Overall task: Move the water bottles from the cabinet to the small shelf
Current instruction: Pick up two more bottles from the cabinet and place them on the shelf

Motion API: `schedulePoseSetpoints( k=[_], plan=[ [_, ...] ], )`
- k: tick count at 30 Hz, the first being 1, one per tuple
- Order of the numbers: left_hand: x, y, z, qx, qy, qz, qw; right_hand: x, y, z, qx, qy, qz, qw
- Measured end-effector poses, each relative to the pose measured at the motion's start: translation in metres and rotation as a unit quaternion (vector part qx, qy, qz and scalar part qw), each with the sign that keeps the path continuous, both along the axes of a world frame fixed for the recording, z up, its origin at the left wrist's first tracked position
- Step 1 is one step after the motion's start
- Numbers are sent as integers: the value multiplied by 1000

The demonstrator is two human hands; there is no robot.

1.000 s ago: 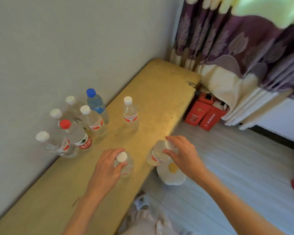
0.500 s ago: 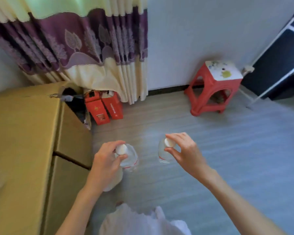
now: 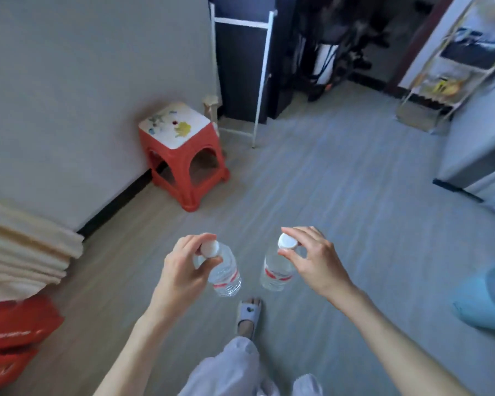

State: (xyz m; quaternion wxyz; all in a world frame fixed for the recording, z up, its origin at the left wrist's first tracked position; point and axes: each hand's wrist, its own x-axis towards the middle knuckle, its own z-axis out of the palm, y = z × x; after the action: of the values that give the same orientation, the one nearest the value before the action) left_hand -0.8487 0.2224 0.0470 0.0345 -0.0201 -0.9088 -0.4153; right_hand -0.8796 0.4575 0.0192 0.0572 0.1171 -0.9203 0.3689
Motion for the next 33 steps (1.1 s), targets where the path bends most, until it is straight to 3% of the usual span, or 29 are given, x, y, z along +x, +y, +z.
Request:
schedulePoseSetpoints(
  k=[12,33],
  plan=[
    [-297,173,4,-54,-19,-196,979,-204,164,9,-7,12,-206,979],
    [-738,536,1,-58,-26,-244,968,-618,529,2,11,8,-268,963]
  ],
)
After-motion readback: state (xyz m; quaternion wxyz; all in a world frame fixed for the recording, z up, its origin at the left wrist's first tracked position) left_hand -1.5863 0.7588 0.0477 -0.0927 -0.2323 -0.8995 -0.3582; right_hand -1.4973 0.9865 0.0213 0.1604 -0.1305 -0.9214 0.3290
